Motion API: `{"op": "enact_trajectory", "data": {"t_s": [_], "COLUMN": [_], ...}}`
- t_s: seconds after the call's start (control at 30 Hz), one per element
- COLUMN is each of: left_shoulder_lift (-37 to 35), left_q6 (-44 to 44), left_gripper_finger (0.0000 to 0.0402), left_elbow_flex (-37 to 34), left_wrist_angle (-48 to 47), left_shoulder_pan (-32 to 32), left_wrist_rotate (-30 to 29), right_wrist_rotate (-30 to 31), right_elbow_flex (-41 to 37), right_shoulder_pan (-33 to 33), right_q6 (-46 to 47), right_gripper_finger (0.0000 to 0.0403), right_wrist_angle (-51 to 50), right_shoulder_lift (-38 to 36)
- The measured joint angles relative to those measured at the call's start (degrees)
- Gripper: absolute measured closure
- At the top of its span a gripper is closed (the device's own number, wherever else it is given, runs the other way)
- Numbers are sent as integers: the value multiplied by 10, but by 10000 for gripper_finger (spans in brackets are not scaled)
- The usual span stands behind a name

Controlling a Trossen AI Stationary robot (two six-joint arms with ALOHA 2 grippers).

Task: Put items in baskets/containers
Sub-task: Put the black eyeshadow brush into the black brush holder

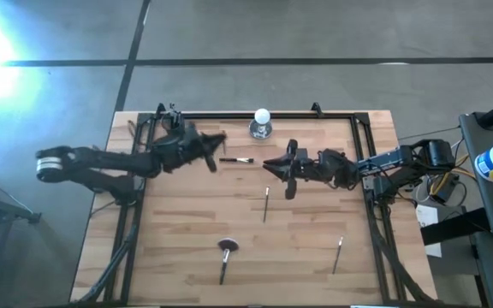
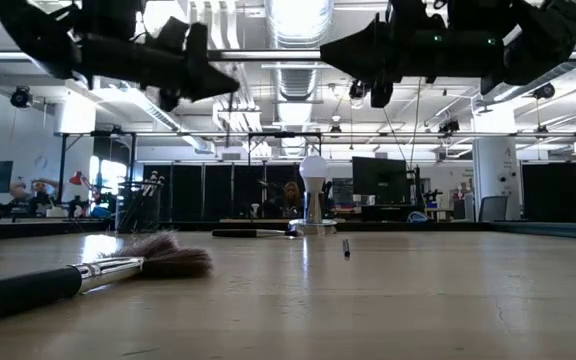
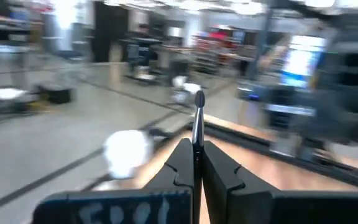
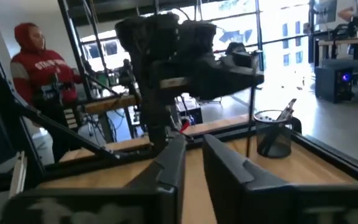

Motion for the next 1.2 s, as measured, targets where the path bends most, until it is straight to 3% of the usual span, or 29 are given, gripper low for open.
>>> {"op": "enact_trajectory", "data": {"t_s": [0.13,0.3,0.47,0.67,0.8,1.2], "left_shoulder_lift": [-72,-153,-186,-171,-145,-30], "left_q6": [21,54,68,71,71,88], "left_gripper_finger": [394,394,394,394,394,394], "left_elbow_flex": [-26,-33,-34,-37,-39,-39], "left_wrist_angle": [-49,-147,-198,-216,-218,-182], "left_shoulder_pan": [47,106,190,307,366,414], "left_wrist_rotate": [-42,-102,-115,-99,-52,-32], "right_wrist_rotate": [0,1,1,1,1,1], "right_elbow_flex": [-14,-18,-20,-22,-23,-27], "right_shoulder_pan": [0,0,0,0,0,0], "right_q6": [0,-2,-22,-26,-30,-41], "right_gripper_finger": [388,394,394,394,394,394], "right_wrist_angle": [-2,-2,-3,-5,-5,-6], "right_shoulder_lift": [0,0,0,0,1,1]}}
